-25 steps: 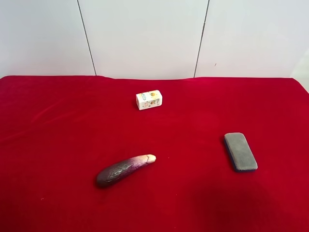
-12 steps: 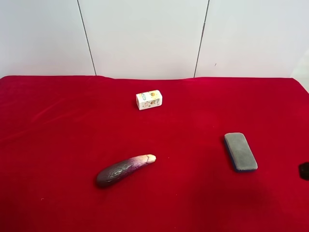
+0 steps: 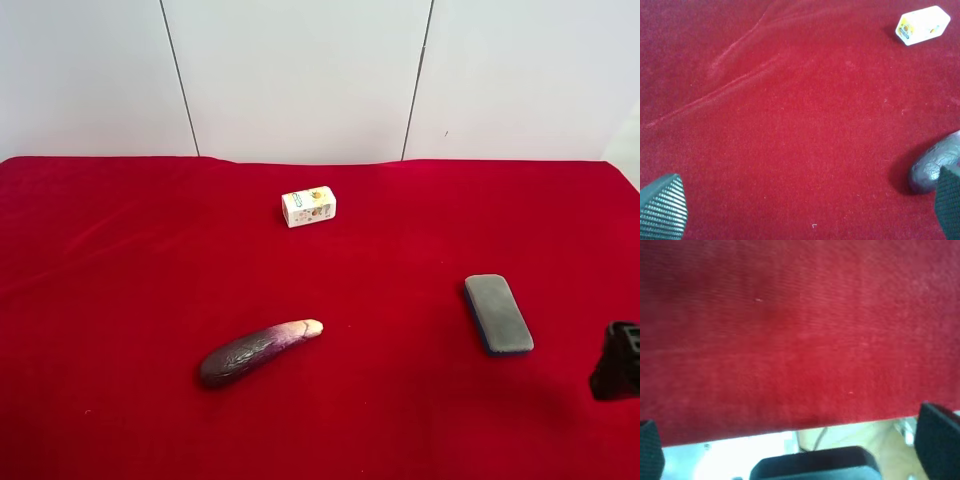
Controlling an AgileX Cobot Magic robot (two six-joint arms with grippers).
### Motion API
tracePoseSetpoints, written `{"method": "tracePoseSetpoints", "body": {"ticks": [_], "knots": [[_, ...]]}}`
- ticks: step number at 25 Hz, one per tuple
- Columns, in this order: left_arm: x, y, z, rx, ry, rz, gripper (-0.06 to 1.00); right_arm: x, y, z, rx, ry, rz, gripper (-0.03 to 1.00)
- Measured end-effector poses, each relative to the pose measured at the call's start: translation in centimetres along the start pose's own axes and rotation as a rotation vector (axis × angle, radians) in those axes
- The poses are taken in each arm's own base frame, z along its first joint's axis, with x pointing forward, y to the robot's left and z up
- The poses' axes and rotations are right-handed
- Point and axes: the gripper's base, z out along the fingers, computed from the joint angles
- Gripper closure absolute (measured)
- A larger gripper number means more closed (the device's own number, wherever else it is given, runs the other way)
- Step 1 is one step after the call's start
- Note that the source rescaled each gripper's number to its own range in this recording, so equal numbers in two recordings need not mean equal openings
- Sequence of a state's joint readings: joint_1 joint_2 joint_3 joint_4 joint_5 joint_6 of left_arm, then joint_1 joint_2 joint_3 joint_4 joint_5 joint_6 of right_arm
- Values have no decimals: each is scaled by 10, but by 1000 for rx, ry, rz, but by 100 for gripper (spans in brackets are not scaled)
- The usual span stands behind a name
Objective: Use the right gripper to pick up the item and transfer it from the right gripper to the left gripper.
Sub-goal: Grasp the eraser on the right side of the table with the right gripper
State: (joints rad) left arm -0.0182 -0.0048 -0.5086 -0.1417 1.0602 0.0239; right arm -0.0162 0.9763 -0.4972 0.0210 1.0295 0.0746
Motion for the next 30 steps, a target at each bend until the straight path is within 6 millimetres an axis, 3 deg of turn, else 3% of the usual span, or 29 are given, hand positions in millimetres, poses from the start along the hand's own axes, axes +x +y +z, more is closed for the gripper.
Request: {"method": "tracePoseSetpoints", "body": {"ticks": [16, 30], "knots": [[0, 0, 0, 0, 0, 0, -6, -79, 5, 41, 12, -62, -17, -3], [0, 0, 0, 0, 0, 0, -6, -113, 48, 89, -35, -16, -164, -3]]}}
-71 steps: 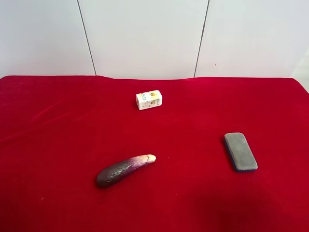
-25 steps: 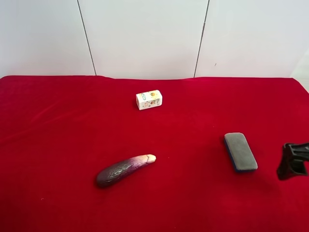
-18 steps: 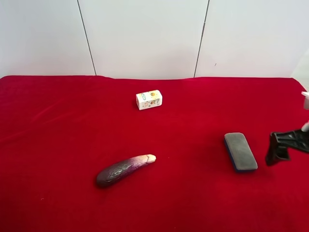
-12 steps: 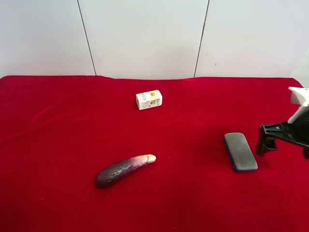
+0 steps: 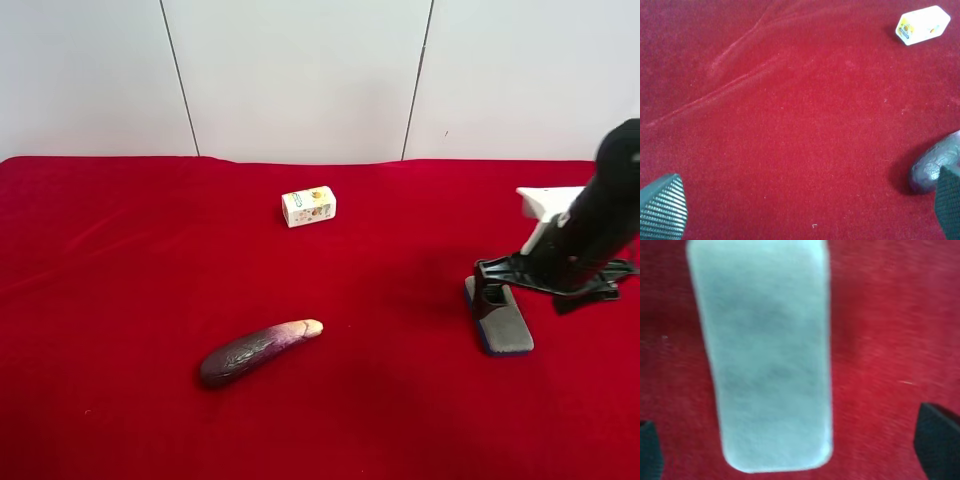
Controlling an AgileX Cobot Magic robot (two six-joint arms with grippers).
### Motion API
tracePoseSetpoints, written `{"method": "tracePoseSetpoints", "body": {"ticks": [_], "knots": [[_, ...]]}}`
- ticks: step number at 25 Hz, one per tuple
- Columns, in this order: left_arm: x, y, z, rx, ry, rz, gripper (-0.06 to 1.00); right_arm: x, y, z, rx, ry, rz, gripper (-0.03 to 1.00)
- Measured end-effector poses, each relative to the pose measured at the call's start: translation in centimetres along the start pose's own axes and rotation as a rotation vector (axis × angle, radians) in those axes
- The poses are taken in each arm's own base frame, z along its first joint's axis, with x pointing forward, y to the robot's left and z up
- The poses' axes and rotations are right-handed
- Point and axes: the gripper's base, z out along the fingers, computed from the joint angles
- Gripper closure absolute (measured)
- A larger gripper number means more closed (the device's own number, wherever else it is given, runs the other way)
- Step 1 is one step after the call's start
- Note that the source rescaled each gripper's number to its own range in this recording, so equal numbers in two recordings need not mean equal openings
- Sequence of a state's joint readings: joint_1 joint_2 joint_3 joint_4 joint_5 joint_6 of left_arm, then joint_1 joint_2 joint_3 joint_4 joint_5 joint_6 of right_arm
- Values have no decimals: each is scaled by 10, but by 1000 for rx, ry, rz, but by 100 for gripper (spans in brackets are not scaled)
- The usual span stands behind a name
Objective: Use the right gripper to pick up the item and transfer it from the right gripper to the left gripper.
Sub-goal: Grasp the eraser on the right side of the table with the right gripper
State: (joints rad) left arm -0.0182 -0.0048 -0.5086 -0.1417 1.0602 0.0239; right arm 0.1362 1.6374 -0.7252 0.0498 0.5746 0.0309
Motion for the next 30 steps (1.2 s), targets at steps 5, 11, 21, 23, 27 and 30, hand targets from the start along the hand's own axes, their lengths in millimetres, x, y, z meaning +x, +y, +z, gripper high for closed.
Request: {"method": "tracePoseSetpoints", "body": {"ticks": [5, 11, 21, 23, 27, 30], "knots": [[0, 0, 0, 0, 0, 0, -6, 1, 5, 17, -2, 59, -14, -3], [0, 0, 0, 0, 0, 0, -6, 3, 5, 23, -4, 91, -5, -3], [0, 0, 0, 0, 0, 0, -6, 6, 3, 31, 19, 134, -26, -3], [0, 0, 0, 0, 0, 0, -6, 8, 3, 35, 21, 154, -27, -3], [0, 0, 0, 0, 0, 0, -6, 8, 3, 38, 23, 167, -23, -3], [0, 0, 0, 0, 0, 0, -6, 8, 3, 38, 23, 167, -23, -3]]}}
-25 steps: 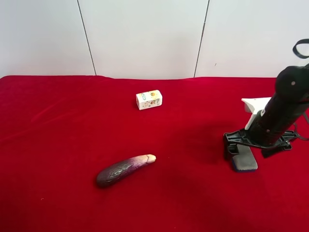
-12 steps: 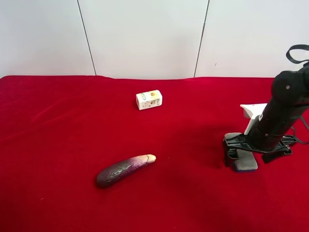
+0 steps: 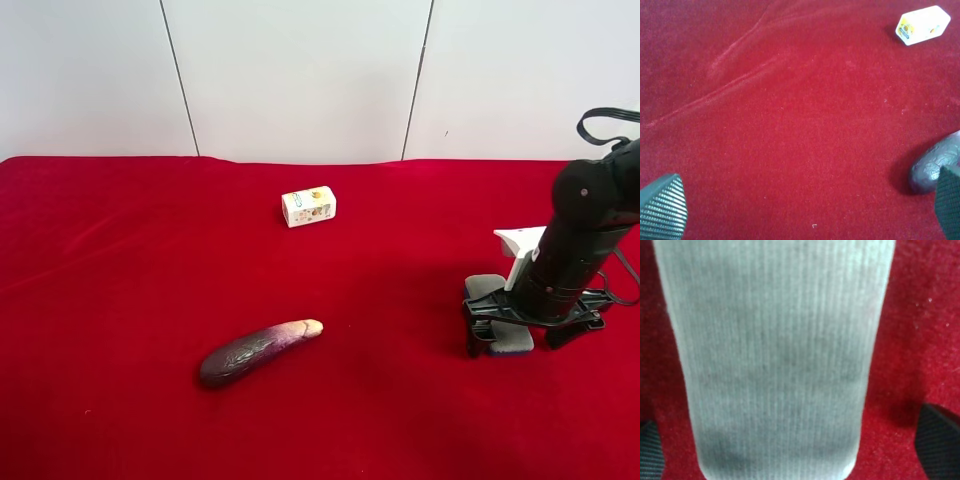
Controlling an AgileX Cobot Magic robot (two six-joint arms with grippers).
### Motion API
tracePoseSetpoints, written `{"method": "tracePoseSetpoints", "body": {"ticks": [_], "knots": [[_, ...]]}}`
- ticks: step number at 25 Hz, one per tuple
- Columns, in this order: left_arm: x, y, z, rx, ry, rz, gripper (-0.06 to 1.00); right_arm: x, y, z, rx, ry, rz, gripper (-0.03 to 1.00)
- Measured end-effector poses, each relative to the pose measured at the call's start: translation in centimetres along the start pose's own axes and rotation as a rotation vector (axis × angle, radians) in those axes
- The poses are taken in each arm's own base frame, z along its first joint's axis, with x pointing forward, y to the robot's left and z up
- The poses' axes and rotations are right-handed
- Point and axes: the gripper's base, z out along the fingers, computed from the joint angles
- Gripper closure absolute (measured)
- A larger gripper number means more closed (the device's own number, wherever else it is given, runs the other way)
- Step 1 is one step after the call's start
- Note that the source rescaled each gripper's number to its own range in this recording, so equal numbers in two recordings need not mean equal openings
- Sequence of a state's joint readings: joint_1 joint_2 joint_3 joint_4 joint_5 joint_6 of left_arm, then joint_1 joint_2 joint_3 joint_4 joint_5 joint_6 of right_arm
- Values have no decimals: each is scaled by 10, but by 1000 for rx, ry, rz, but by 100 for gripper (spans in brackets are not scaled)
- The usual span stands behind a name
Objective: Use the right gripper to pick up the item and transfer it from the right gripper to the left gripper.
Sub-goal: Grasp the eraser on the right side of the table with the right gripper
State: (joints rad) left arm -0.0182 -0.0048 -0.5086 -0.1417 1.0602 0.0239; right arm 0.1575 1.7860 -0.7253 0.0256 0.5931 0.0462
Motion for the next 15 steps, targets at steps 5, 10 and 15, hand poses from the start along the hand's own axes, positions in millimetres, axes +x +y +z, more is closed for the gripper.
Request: {"method": "tracePoseSetpoints", "body": {"ticks": [5, 10, 15], "knots": [[0, 0, 0, 0, 0, 0, -6, 0, 0, 0, 0, 1, 1, 2], [0, 0, 0, 0, 0, 0, -6, 0, 0, 0, 0, 2, 1, 50], [0, 0, 0, 0, 0, 0, -6, 0, 0, 0, 0, 2, 2, 97]]}}
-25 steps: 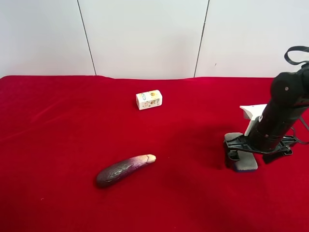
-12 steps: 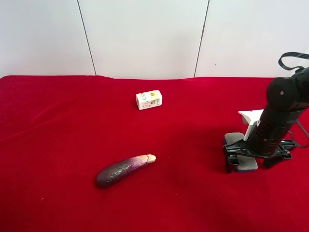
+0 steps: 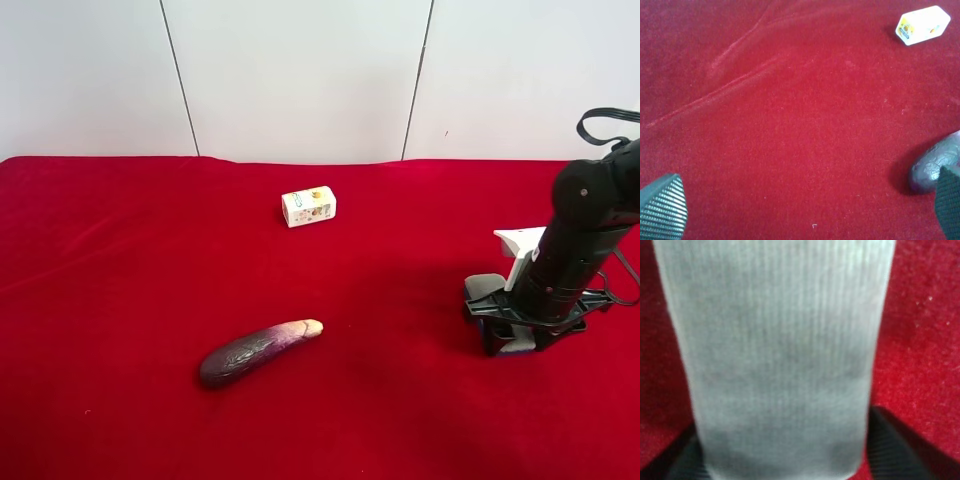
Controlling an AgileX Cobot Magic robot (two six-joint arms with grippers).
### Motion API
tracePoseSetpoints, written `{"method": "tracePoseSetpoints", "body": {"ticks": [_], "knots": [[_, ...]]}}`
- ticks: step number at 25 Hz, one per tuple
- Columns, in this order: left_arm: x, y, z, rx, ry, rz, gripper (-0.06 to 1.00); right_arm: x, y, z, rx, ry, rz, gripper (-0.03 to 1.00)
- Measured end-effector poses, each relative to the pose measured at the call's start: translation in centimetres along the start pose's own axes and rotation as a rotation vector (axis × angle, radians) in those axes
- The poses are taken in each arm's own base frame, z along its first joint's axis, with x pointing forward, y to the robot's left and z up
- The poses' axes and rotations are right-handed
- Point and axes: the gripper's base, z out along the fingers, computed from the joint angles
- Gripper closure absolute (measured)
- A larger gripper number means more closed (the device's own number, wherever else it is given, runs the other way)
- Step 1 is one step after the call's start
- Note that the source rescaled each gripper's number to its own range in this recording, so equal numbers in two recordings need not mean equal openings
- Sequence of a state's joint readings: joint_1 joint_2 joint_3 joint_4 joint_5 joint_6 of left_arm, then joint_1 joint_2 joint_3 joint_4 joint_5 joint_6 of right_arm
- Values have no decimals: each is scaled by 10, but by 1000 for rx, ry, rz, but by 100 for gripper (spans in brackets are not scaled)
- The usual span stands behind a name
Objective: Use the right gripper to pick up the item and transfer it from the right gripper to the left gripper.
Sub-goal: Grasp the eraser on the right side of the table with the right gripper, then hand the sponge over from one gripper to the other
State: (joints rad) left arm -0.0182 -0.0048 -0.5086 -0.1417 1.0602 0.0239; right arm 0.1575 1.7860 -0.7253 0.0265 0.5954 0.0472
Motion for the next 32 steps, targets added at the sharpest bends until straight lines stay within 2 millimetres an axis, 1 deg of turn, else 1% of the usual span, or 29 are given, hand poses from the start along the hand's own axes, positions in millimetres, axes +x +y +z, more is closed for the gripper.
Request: {"method": "tracePoseSetpoints", "body": {"ticks": [12, 15, 17, 20, 25, 28, 32], "knots": [[0, 0, 0, 0, 0, 0, -6, 1, 0, 0, -1, 7, 2, 97], [0, 0, 0, 0, 0, 0, -6, -1, 1, -5, -2, -9, -5, 97], [0, 0, 0, 0, 0, 0, -6, -6, 5, -18, -6, -59, -33, 97], [0, 0, 0, 0, 0, 0, -6, -17, 16, -48, -14, -180, -100, 97], [0, 0, 0, 0, 0, 0, -6, -27, 41, -90, -19, -353, -303, 97], [0, 0, 0, 0, 0, 0, -6, -28, 58, -105, -12, -449, -459, 97], [0, 0, 0, 0, 0, 0, -6, -26, 82, -114, -3, -555, -644, 97]]}}
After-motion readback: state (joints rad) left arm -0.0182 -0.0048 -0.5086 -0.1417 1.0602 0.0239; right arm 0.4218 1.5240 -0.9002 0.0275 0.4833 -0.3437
